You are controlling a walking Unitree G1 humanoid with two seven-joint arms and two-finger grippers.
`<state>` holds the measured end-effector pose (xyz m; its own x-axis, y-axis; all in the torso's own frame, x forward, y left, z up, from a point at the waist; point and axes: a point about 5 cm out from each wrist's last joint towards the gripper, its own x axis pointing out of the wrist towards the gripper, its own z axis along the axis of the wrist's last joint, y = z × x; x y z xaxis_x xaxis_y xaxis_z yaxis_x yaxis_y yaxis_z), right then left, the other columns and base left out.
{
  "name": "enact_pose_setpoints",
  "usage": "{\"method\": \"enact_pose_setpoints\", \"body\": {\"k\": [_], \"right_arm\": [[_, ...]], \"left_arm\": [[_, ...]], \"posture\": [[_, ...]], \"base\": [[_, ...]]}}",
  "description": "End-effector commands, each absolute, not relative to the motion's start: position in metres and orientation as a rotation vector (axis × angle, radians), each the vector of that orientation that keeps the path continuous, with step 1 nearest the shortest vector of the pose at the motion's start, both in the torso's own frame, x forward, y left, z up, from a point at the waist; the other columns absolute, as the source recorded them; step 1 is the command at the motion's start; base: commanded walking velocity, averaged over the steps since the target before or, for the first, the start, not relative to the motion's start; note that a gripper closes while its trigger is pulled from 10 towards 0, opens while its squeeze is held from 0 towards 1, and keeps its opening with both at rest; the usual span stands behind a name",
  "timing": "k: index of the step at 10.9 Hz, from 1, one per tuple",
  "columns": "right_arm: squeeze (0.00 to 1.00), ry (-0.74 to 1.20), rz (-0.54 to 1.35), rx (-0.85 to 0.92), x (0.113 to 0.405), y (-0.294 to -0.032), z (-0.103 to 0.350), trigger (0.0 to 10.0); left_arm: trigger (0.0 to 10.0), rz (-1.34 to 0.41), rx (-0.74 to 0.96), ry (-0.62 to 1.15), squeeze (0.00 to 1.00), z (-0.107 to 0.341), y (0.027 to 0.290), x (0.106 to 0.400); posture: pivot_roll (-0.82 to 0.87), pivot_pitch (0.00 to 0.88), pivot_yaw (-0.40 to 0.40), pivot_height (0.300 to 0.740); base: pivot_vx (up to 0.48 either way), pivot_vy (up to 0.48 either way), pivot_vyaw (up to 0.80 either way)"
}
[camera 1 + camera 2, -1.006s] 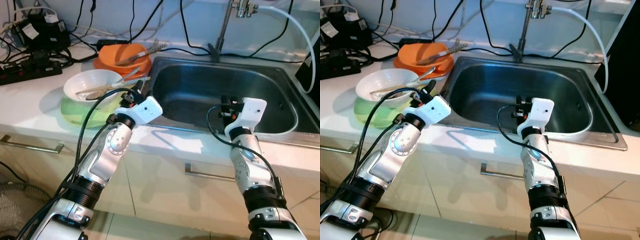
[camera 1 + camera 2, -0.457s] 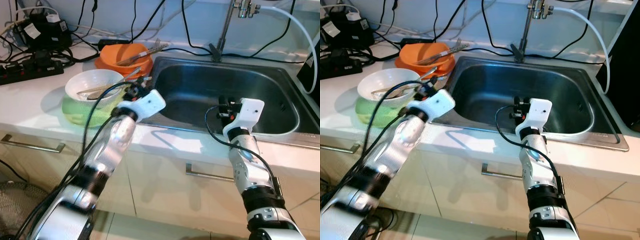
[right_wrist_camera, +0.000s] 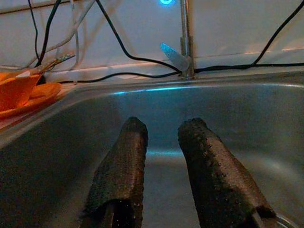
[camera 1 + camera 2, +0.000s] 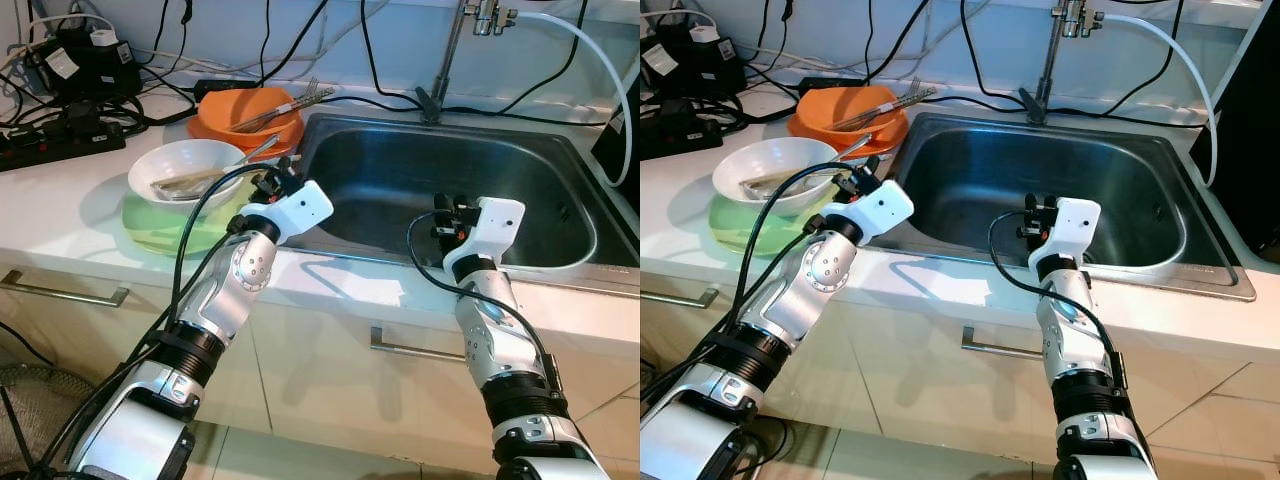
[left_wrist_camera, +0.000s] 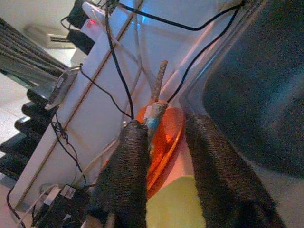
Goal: Kitchen organization
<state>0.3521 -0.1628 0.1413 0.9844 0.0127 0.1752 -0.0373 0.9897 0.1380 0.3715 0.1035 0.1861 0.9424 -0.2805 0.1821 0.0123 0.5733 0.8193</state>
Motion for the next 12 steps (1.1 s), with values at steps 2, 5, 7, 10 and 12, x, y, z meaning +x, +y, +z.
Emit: {"method": "enact_pose_setpoints", "body": {"k": [2, 5, 7, 10, 12], "right_arm": [[0.00, -0.180, 0.028, 0.146, 0.353, -0.161, 0.143, 10.0], [0.00, -0.177, 0.030, 0.146, 0.353, -0.162, 0.142, 10.0], [0.00, -0.176, 0.026, 0.144, 0.354, -0.163, 0.143, 10.0], [0.00, -0.173, 0.030, 0.144, 0.355, -0.162, 0.143, 10.0], [0.00, -0.170, 0.034, 0.145, 0.355, -0.162, 0.143, 10.0]], "left_arm": [[1.4, -0.142, 0.950, -0.333, 0.00, 0.195, 0.104, 0.375], [0.0, -0.068, 0.951, -0.350, 0.00, 0.204, 0.111, 0.377], [0.0, -0.065, 0.925, -0.378, 0.00, 0.213, 0.109, 0.375], [0.0, -0.119, 0.748, -0.368, 0.00, 0.231, 0.103, 0.370], [10.0, -0.155, 0.641, -0.385, 0.00, 0.245, 0.101, 0.364]], "posture": [[0.13, 0.008, 0.012, 0.740], [0.14, 0.015, 0.004, 0.740], [0.14, 0.019, 0.000, 0.740], [0.15, 0.029, -0.008, 0.740], [0.15, 0.032, -0.011, 0.740]], "base": [[0.000, 0.000, 0.00], [0.000, 0.000, 0.00], [0.000, 0.000, 0.00], [0.000, 0.000, 0.00], [0.000, 0.000, 0.00]]}}
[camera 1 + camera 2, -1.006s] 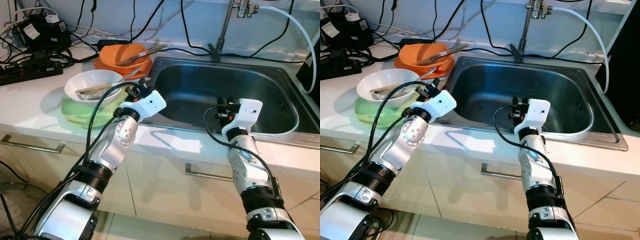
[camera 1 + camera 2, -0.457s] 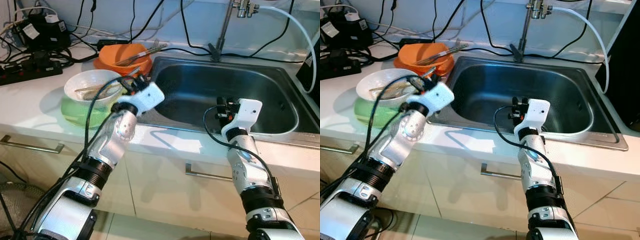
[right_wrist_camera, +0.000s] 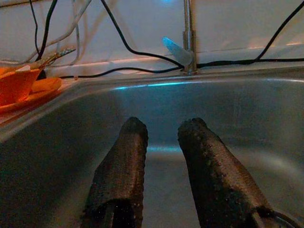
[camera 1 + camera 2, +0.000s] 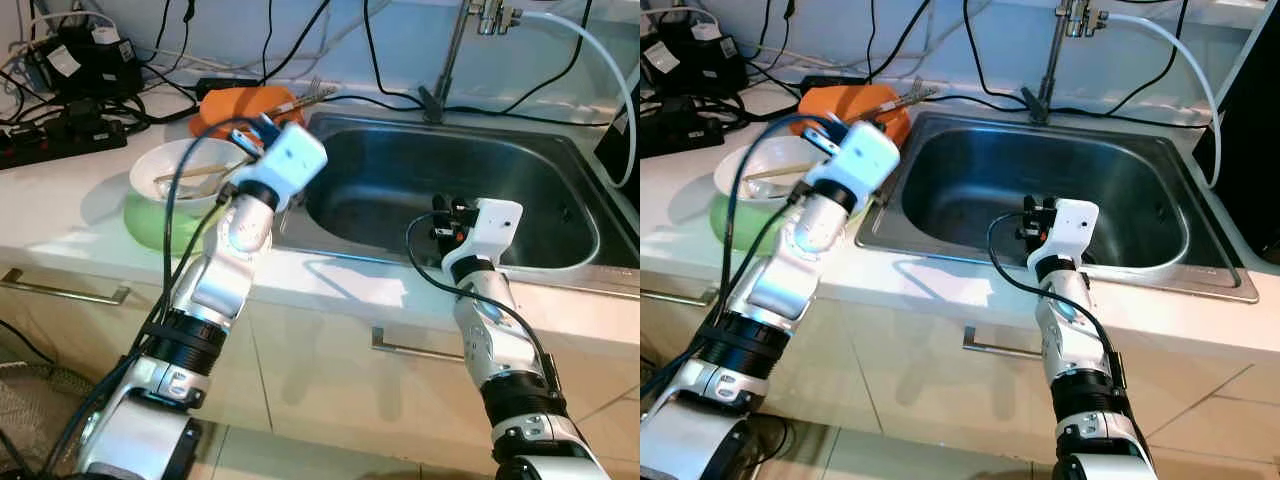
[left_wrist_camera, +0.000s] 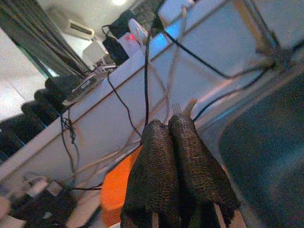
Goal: Kitchen organization
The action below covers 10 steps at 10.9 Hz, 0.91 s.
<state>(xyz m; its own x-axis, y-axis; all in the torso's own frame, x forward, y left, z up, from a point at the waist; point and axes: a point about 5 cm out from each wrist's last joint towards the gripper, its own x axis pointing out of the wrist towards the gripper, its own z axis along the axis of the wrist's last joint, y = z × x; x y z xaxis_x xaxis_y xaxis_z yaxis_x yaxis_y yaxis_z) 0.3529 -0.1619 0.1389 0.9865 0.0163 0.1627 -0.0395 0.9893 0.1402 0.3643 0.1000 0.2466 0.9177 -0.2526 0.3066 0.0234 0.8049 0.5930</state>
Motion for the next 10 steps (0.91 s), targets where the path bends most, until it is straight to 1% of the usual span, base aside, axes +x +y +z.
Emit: {"method": "enact_pose_setpoints", "body": {"k": [1, 2, 4, 9, 10], "right_arm": [[0.00, -0.169, 0.035, 0.146, 0.356, -0.162, 0.143, 10.0], [0.00, -0.169, 0.039, 0.146, 0.357, -0.161, 0.144, 10.0], [0.00, -0.168, 0.045, 0.147, 0.357, -0.160, 0.144, 10.0], [0.00, -0.162, 0.057, 0.156, 0.360, -0.157, 0.144, 10.0], [0.00, -0.166, 0.066, 0.159, 0.362, -0.154, 0.145, 10.0]], "left_arm": [[10.0, -0.153, 0.565, -0.407, 0.00, 0.260, 0.102, 0.362], [10.0, -0.170, 0.470, -0.417, 0.00, 0.274, 0.102, 0.359], [10.0, -0.216, 0.393, -0.425, 0.00, 0.287, 0.101, 0.355], [10.0, -0.188, 0.322, -0.543, 0.00, 0.329, 0.106, 0.342], [10.0, -0.204, 0.260, -0.566, 0.00, 0.340, 0.105, 0.339]], "posture": [[0.15, 0.032, -0.014, 0.740], [0.16, 0.031, -0.017, 0.740], [0.16, 0.030, -0.021, 0.740], [0.18, 0.016, -0.029, 0.740], [0.18, 0.014, -0.029, 0.740]], "base": [[0.000, 0.000, 0.00], [0.000, 0.000, 0.00], [0.000, 0.000, 0.00], [0.000, 0.000, 0.00], [0.000, 0.000, 0.00]]}}
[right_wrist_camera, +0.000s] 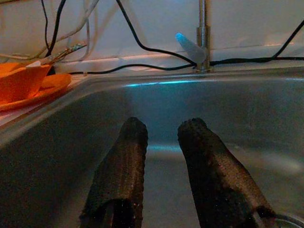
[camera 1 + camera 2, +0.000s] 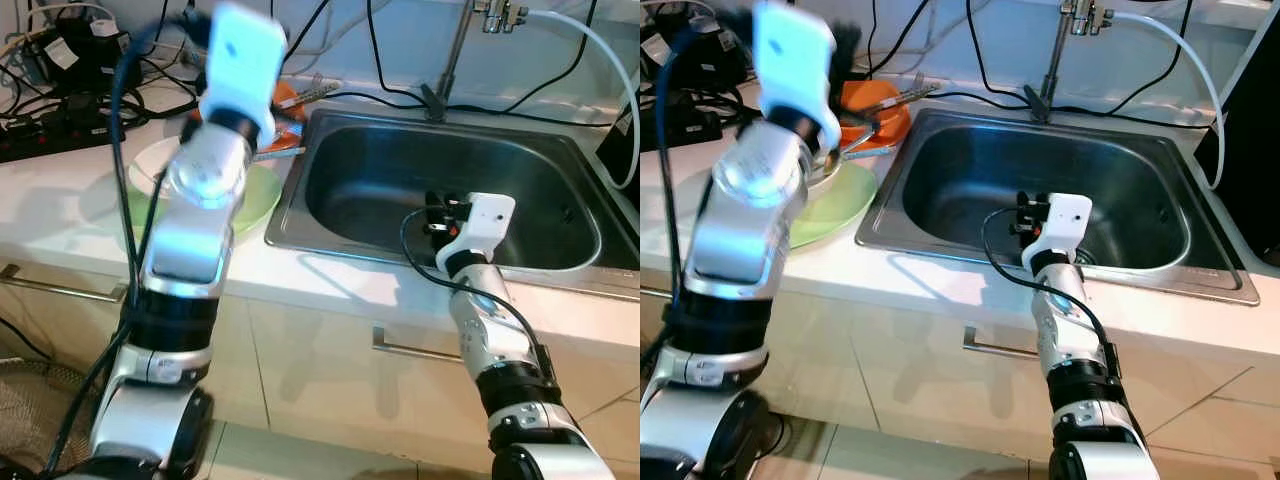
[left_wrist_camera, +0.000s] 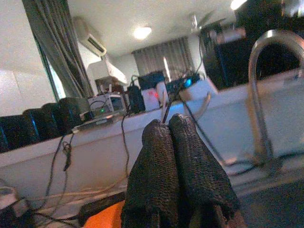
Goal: Kitchen organization
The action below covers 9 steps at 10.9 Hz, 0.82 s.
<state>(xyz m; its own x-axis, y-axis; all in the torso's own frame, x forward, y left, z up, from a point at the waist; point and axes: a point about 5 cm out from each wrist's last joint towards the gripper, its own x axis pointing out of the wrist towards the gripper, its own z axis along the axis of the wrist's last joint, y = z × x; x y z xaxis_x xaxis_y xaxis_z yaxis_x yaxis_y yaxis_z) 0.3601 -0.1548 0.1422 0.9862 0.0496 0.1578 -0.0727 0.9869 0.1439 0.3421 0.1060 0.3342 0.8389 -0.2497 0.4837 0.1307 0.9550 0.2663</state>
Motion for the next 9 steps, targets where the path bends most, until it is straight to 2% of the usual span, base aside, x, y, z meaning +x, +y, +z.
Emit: {"method": "enact_pose_setpoints", "body": {"k": [1, 3, 6, 7, 9], "right_arm": [[0.00, -0.167, 0.070, 0.160, 0.363, -0.153, 0.146, 10.0], [0.00, -0.167, 0.075, 0.161, 0.363, -0.153, 0.146, 10.0], [0.00, -0.182, 0.083, 0.156, 0.363, -0.157, 0.149, 10.0], [1.00, -0.201, 0.087, 0.161, 0.364, -0.163, 0.155, 10.0], [1.00, -0.259, 0.186, 0.151, 0.365, -0.161, 0.173, 10.0]], "left_arm": [[10.0, -0.224, 0.172, -0.588, 0.00, 0.349, 0.104, 0.335], [10.0, -0.256, 0.004, -0.638, 0.00, 0.358, 0.102, 0.331], [10.0, -0.381, -0.095, -0.587, 0.00, 0.337, 0.079, 0.331], [10.0, -0.405, -0.114, -0.557, 0.00, 0.325, 0.074, 0.334], [10.0, -0.429, -0.110, -0.517, 0.00, 0.309, 0.069, 0.338]], "posture": [[0.18, 0.015, -0.030, 0.740], [0.18, 0.015, -0.030, 0.740], [0.16, 0.016, -0.019, 0.740], [0.15, 0.017, -0.014, 0.740], [0.15, 0.017, -0.009, 0.740]], "base": [[0.000, 0.000, 0.00], [0.000, 0.000, 0.00], [0.000, 0.000, 0.00], [0.000, 0.000, 0.00], [0.000, 0.000, 0.00]]}}
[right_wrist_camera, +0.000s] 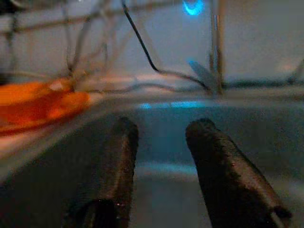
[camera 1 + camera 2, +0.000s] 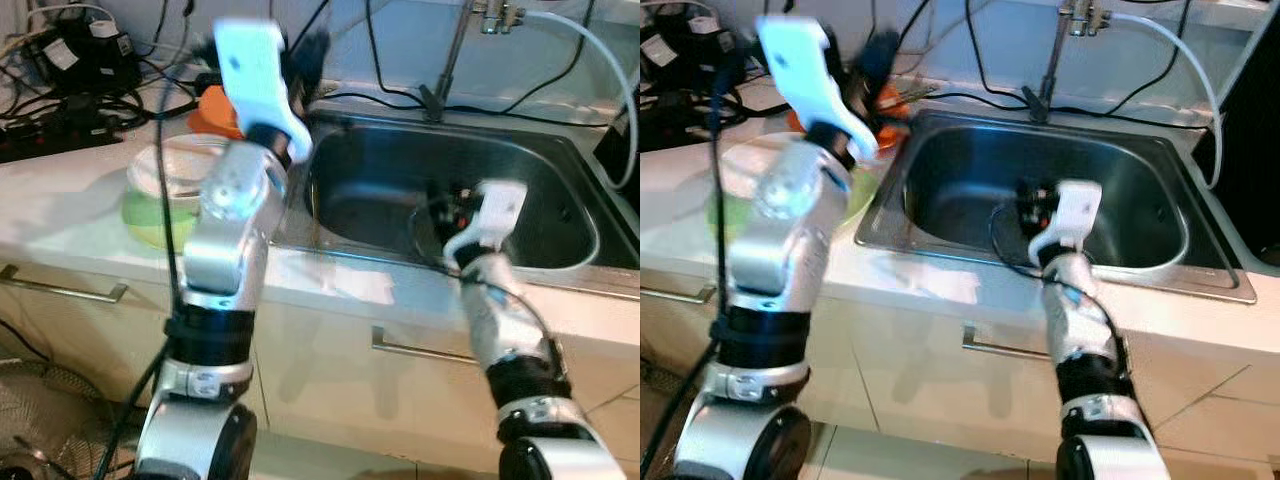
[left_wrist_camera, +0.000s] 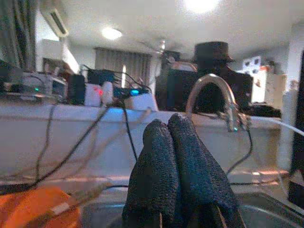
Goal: Kitchen organization
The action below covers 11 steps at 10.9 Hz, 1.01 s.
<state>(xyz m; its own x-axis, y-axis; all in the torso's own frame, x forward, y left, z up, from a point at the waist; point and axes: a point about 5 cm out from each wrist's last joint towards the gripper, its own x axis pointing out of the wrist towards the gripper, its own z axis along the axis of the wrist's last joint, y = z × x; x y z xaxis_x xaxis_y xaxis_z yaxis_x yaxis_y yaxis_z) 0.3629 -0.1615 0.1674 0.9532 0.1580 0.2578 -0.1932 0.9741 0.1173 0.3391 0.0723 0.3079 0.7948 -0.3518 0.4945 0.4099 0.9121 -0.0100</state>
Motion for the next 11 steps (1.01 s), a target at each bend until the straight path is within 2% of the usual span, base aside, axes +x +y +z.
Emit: {"method": "enact_pose_setpoints", "body": {"k": [1, 4, 5, 7, 8, 10, 11], "right_arm": [[1.00, -0.295, 0.215, 0.133, 0.365, -0.160, 0.182, 10.0], [1.00, -0.294, 0.195, 0.143, 0.364, -0.163, 0.181, 10.0], [0.00, -0.290, 0.191, 0.140, 0.363, -0.163, 0.180, 10.0], [0.00, -0.282, 0.175, 0.148, 0.364, -0.164, 0.178, 10.0], [0.00, -0.264, 0.172, 0.150, 0.364, -0.162, 0.172, 10.0], [0.00, -0.225, 0.154, 0.170, 0.363, -0.162, 0.161, 10.0], [0.00, -0.215, 0.149, 0.177, 0.362, -0.161, 0.158, 10.0]], "left_arm": [[10.0, -0.431, -0.119, -0.512, 0.00, 0.308, 0.069, 0.339], [10.0, -0.421, -0.108, -0.517, 0.00, 0.306, 0.073, 0.341], [10.0, -0.413, -0.103, -0.529, 0.00, 0.308, 0.076, 0.340], [10.0, -0.390, -0.059, -0.531, 0.00, 0.304, 0.081, 0.342], [10.0, -0.349, 0.076, -0.503, 0.00, 0.292, 0.084, 0.343], [10.0, -0.279, 0.469, -0.430, 0.00, 0.265, 0.093, 0.347], [10.0, -0.244, 0.587, -0.394, 0.00, 0.255, 0.101, 0.349]], "posture": [[0.14, 0.014, -0.004, 0.740], [0.15, 0.005, 0.003, 0.740], [0.15, 0.005, 0.003, 0.740], [0.15, 0.001, 0.004, 0.740], [0.15, 0.000, 0.003, 0.740], [0.16, 0.001, -0.001, 0.740], [0.16, 0.001, -0.001, 0.740]], "base": [[0.000, 0.000, 0.00], [0.000, 0.000, 0.00], [0.000, 0.000, 0.00], [0.000, 0.000, 0.00], [0.000, 0.000, 0.00], [0.000, 0.000, 0.00], [0.000, 0.000, 0.00]]}}
